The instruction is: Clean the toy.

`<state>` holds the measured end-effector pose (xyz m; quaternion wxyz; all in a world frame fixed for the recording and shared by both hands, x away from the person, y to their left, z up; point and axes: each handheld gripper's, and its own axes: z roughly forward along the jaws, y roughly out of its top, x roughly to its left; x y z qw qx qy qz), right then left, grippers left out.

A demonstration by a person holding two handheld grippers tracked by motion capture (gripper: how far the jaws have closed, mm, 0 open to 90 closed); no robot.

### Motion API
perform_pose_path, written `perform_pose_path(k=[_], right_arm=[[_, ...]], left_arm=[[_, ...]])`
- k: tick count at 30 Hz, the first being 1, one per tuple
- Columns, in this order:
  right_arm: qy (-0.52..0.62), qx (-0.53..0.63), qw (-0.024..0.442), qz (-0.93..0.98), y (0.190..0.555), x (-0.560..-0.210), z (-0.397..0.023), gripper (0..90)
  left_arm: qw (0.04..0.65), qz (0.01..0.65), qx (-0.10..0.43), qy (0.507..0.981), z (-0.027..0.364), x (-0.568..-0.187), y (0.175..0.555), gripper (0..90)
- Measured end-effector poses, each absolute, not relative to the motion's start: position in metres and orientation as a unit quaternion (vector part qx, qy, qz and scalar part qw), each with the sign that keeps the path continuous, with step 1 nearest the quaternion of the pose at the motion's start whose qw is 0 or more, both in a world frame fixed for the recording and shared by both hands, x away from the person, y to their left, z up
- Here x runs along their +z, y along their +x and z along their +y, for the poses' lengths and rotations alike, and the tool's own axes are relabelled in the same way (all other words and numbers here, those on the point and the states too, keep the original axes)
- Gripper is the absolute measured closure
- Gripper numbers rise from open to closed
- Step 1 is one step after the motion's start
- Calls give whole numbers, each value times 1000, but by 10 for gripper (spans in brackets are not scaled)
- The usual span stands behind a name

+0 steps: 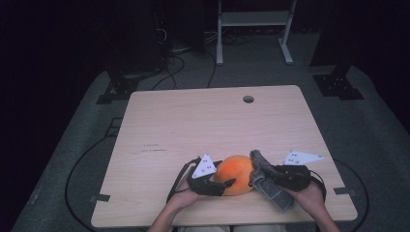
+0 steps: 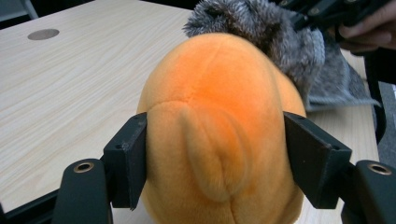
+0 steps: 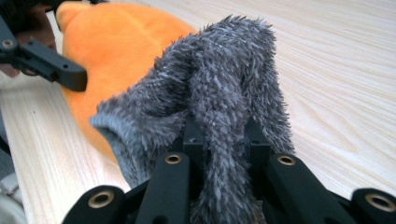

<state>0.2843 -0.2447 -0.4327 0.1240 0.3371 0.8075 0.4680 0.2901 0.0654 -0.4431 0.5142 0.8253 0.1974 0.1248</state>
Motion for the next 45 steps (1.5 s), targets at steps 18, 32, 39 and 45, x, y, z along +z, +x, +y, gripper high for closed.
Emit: perform_pose_path(k=[18, 32, 39, 45], right_arm=[[342, 490, 110, 795, 284, -429, -242, 757], [315, 509, 121, 792, 276, -410, -234, 756], [247, 482, 160, 825, 266, -399, -194, 756], [273, 477, 158, 820, 271, -411, -212, 755]], left_arm=[[511, 197, 115, 829, 73, -446, 292, 276], [512, 184, 123, 830, 65, -444, 289, 289], [507, 169, 140, 833, 54, -443, 283, 293], [510, 170, 135, 832, 55, -443, 284, 291]])
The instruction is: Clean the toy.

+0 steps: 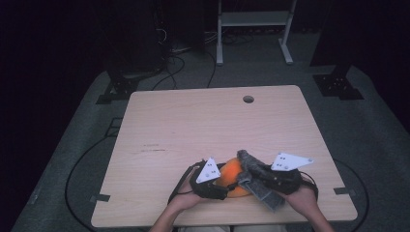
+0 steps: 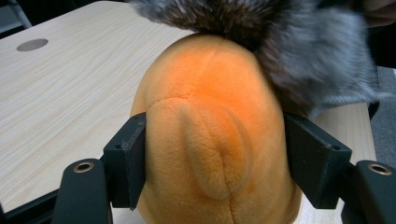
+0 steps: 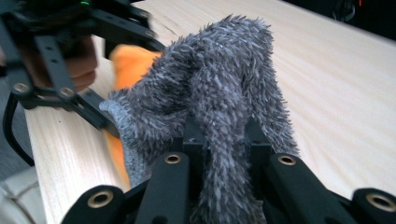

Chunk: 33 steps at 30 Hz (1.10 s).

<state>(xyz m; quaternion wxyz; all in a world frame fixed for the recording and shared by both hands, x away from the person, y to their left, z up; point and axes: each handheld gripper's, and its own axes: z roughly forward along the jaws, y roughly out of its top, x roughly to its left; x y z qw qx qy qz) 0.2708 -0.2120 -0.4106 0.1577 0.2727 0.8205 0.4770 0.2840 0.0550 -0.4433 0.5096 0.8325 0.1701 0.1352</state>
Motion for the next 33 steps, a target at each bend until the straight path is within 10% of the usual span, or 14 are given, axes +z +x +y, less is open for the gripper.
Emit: perform_pose_path(k=[7, 13, 24, 33], right_arm=[[294, 479, 142, 815, 276, -420, -226, 756], [287, 482, 172, 810, 273, -402, -219, 759], [261, 478, 180, 819, 271, -406, -211, 759], [206, 466, 185, 840, 253, -380, -188, 760]], left_arm=[[501, 201, 107, 835, 55, -437, 291, 144], [511, 189, 130, 828, 49, -439, 287, 320], [519, 201, 105, 824, 48, -437, 286, 187], [498, 126, 184, 838, 31, -433, 269, 356]])
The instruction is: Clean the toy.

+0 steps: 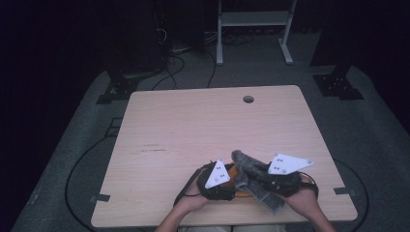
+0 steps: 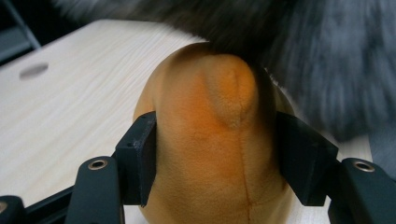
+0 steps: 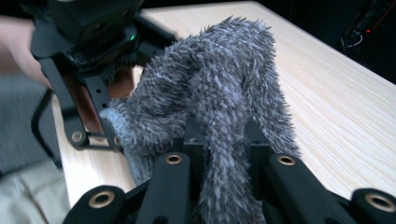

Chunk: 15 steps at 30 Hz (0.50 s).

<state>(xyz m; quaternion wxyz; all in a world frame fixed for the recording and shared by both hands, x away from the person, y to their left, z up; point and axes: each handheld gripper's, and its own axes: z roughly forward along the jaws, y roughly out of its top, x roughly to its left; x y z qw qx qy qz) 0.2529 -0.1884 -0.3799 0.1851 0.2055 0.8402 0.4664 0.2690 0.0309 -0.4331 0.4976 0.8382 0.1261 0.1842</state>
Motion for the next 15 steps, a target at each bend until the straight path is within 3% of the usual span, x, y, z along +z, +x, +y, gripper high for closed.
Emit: perform_pose_path(k=[15], right_arm=[[285, 480, 140, 818, 278, -414, -227, 760]], left_arm=[[506, 177, 126, 834, 56, -441, 287, 328]])
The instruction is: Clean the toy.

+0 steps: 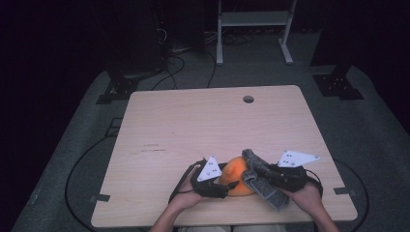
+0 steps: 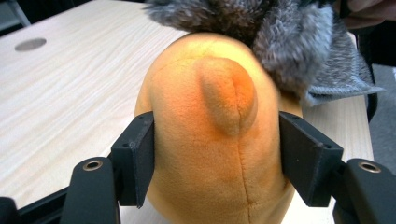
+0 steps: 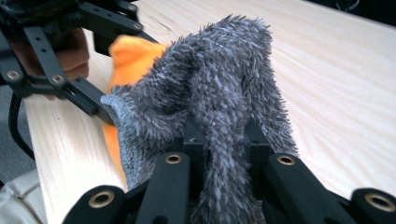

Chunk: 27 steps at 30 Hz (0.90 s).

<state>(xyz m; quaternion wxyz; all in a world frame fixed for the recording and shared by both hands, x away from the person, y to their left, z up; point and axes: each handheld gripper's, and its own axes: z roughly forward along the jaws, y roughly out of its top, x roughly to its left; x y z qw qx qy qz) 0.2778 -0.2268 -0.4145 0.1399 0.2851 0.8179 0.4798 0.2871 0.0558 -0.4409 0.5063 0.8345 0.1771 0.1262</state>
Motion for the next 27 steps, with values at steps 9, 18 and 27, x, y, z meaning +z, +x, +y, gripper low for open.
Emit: perform_pose_path(k=[9, 18, 27], right_arm=[[307, 467, 130, 819, 282, -422, -236, 760], [299, 463, 132, 824, 275, -421, -230, 760], [275, 466, 134, 830, 269, -418, -225, 761]], left_arm=[[502, 186, 118, 836, 62, -445, 291, 285], [513, 214, 79, 828, 59, -426, 297, 130], [498, 212, 101, 835, 54, -430, 292, 380]])
